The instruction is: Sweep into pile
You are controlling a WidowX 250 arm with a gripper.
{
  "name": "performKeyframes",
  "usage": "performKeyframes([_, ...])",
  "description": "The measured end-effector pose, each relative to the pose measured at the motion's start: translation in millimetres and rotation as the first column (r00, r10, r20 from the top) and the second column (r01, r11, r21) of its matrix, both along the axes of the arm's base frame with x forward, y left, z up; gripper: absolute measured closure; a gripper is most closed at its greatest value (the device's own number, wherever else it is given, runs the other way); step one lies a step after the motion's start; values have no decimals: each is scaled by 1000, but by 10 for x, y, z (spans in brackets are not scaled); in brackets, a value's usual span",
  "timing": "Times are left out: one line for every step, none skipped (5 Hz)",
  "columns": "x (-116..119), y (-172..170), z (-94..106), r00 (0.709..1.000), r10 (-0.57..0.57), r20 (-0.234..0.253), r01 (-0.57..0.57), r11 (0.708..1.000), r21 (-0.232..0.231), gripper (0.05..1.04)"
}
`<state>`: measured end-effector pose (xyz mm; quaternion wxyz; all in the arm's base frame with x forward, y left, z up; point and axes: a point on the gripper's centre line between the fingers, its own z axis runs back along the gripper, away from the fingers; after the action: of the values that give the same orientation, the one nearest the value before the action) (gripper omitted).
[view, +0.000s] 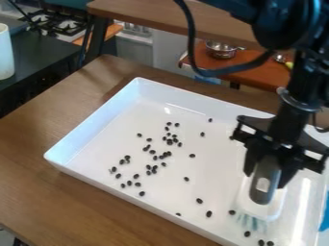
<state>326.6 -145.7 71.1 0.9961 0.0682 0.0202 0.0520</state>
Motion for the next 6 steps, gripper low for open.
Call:
performKeyframes([16, 226, 11, 999, 36, -30, -36, 999, 20, 588])
performKeyframes([-18, 418, 32, 997, 58, -51, -55, 997, 57, 588])
performKeyframes([-47, 674, 64, 996, 78, -47, -74, 993, 89, 588])
performKeyframes([-117, 888, 62, 997, 70, -29, -67, 992, 111, 588])
performKeyframes([-218, 1154, 76, 998, 63, -13, -61, 991, 120, 588])
performKeyframes([-251, 1437, 76, 998, 59, 20, -61, 991, 116, 588])
